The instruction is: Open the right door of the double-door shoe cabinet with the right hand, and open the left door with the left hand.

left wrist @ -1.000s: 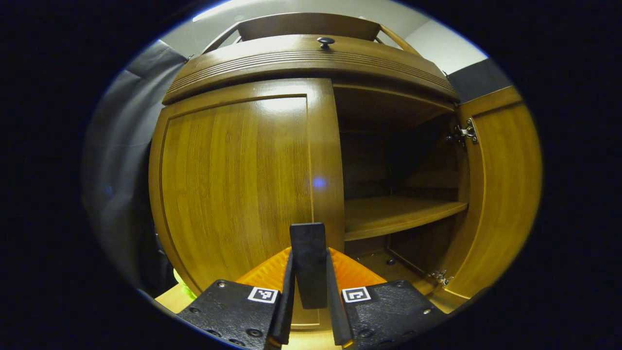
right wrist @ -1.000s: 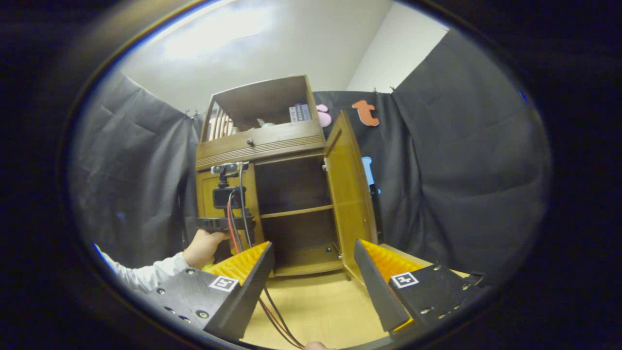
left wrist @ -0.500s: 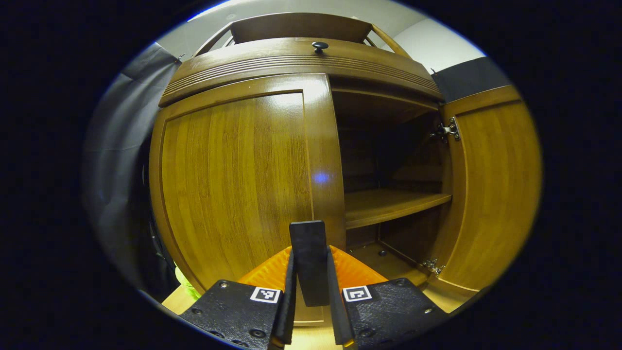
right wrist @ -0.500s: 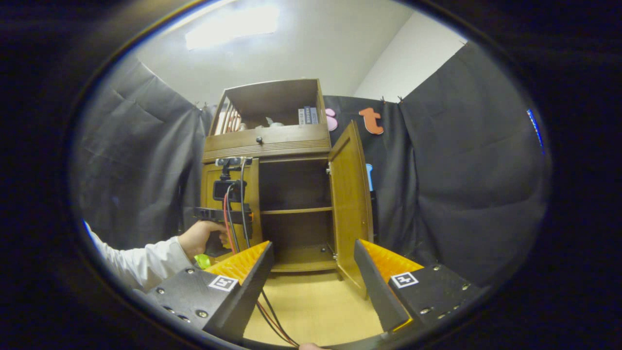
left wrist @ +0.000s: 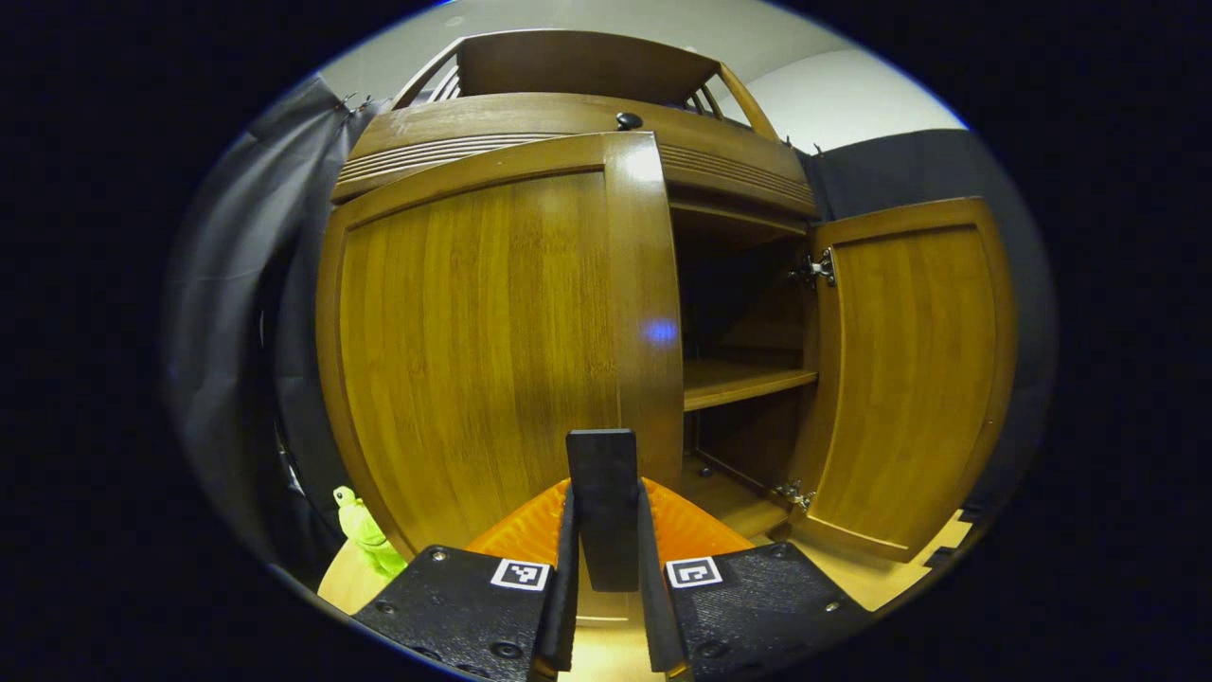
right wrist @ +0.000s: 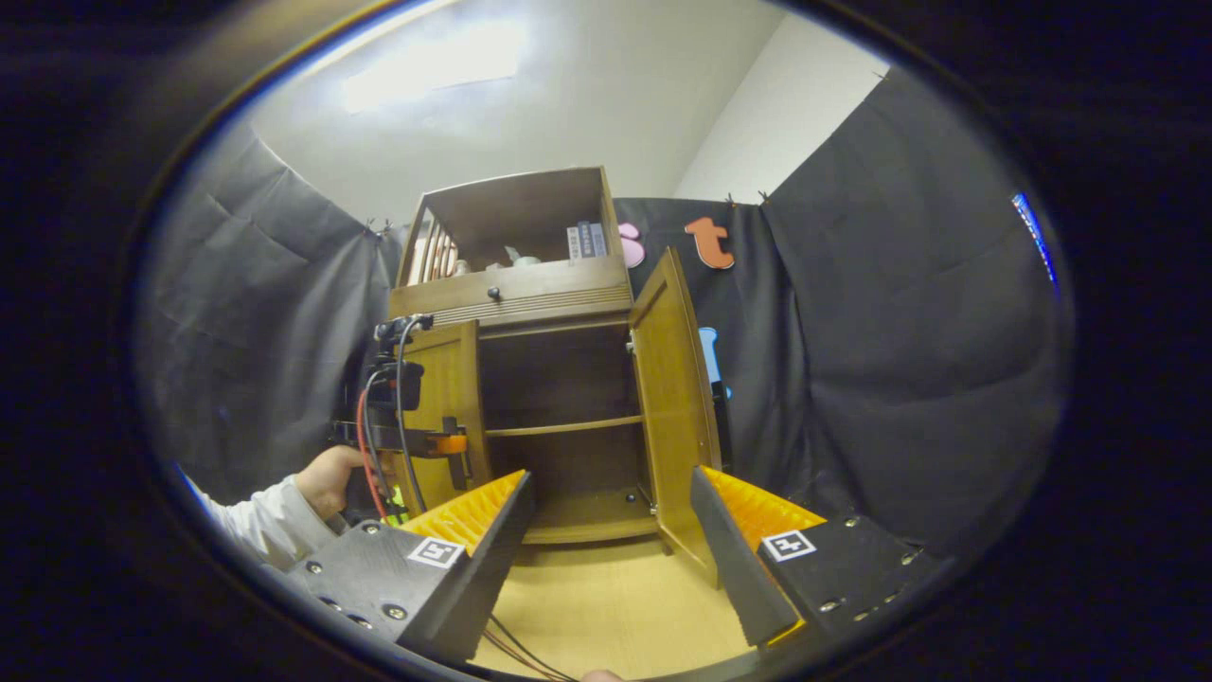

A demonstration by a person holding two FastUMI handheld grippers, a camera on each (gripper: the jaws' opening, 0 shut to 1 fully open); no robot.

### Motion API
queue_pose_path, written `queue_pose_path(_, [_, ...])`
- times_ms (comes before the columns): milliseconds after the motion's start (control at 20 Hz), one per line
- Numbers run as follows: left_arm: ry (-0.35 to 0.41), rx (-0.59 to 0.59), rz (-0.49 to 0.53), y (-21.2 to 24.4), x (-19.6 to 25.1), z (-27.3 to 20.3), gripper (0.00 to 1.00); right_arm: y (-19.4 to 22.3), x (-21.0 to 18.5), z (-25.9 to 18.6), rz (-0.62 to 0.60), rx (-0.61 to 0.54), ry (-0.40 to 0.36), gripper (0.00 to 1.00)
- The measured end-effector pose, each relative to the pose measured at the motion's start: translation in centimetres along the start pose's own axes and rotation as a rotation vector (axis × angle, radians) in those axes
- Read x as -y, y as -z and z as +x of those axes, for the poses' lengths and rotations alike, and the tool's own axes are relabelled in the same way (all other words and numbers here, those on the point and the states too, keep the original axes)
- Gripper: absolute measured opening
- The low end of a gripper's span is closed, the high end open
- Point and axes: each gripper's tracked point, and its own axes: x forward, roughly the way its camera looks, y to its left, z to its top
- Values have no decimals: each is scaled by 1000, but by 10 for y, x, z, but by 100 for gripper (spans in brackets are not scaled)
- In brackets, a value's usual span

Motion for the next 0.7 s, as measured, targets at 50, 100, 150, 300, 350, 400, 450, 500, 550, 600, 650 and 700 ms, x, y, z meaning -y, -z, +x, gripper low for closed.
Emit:
queue_pose_path(50, [9,1,0,0,-1,-7,31,1,1,0,-3,2,7,98])
queue_pose_path(100, [14,2,6,0,-2,-14,31,0,1,-2,-8,6,9,100])
queue_pose_path(150, [18,4,14,0,-4,-21,31,1,-1,-4,-14,9,6,98])
queue_pose_path(300, [45,8,10,1,-9,-43,31,-3,1,-8,-47,19,7,100])
queue_pose_path(350, [54,5,5,1,-12,-50,31,-3,4,-9,-59,24,11,100])
queue_pose_path(400, [60,3,4,2,-16,-58,31,-4,4,-8,-65,24,13,98])
queue_pose_path(450, [61,0,5,2,-19,-65,31,-3,3,-6,-65,20,14,98])
queue_pose_path(500, [58,-2,5,2,-23,-72,31,-3,1,-6,-62,18,8,98])
queue_pose_path(550, [52,1,5,2,-27,-79,31,-1,1,-5,-59,14,4,94])
queue_pose_path(600, [45,4,6,2,-31,-86,31,-2,2,-5,-58,12,4,98])
queue_pose_path(650, [39,13,7,2,-35,-91,31,0,3,-4,-59,10,5,98])
queue_pose_path(700, [32,22,9,2,-38,-97,30,0,2,-4,-61,7,2,98])
